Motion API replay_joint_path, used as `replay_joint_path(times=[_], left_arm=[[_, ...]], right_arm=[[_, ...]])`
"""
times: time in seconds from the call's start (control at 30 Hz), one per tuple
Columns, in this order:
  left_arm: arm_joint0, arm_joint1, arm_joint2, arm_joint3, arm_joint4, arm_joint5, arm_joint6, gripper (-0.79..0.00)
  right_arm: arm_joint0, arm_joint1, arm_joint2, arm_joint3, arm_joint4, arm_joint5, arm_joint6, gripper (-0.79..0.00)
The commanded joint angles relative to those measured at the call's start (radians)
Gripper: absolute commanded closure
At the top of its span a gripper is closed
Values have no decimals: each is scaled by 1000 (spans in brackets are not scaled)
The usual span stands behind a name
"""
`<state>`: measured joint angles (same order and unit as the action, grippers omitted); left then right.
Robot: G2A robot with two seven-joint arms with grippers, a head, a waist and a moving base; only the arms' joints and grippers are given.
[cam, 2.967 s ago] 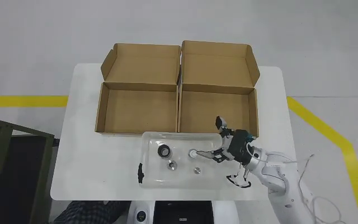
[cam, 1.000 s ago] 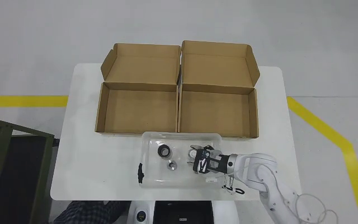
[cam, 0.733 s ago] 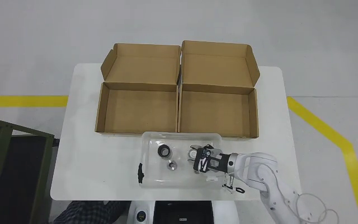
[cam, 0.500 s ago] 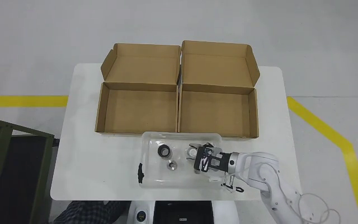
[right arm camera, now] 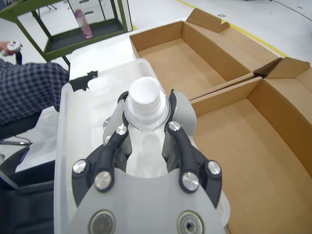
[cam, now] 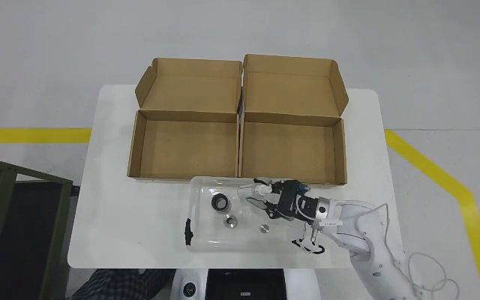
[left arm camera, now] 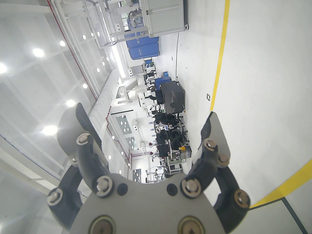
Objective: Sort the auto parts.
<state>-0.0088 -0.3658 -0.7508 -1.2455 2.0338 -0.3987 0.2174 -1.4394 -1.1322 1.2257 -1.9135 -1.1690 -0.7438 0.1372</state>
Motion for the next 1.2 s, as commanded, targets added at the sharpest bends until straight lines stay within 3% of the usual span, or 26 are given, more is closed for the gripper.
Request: replay_joint_path(times=[0.0, 0.43, 0.8, 1.17], left_arm=[[0, 0, 0, 0, 0, 0, 0, -785], [0, 0, 0, 0, 0, 0, 0, -785], [0, 0, 0, 0, 0, 0, 0, -785], [0, 0, 0, 0, 0, 0, 0, -785]], right_arm=[[5, -3, 3, 8, 26, 27, -45, 0], [76, -27, 26, 124, 221, 188, -285, 0], [103, -50, 33, 138, 300, 314, -488, 0], [82, -70, 31, 135, 338, 350, -640, 0]])
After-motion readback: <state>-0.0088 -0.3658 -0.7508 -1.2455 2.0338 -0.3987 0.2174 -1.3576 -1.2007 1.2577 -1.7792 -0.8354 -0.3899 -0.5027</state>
